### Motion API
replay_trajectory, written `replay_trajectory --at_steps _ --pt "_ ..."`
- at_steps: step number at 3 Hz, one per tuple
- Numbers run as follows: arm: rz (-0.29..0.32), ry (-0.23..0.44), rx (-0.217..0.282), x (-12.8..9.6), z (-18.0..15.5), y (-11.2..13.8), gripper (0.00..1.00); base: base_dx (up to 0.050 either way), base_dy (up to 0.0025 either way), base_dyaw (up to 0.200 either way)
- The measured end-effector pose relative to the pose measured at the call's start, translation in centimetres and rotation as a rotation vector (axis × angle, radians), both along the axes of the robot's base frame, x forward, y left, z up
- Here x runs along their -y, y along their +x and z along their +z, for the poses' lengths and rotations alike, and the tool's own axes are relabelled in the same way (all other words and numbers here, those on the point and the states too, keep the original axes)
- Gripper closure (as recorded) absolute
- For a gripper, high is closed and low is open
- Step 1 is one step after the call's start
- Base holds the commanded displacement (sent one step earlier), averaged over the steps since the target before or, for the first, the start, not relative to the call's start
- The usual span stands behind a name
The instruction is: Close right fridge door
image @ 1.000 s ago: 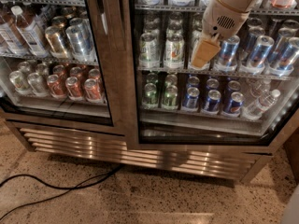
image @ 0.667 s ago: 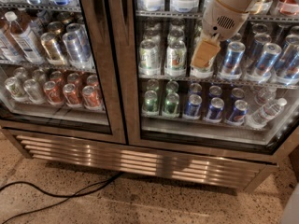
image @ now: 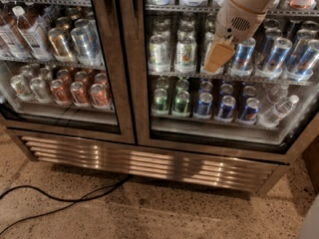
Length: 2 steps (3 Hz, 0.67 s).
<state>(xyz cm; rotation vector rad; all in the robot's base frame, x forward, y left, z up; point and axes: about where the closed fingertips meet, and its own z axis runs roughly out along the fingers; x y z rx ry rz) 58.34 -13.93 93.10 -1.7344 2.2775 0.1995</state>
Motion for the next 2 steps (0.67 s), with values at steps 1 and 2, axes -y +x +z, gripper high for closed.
replay_trajectory --at_steps 1,2 --pt "0.000 0.000 0.000 0.00 0.00 0.00 0.96 0.000 0.00000 0.000" --pt "0.000 0.000 0.000 0.00 0.00 0.00 0.96 0.000 0.00000 0.000"
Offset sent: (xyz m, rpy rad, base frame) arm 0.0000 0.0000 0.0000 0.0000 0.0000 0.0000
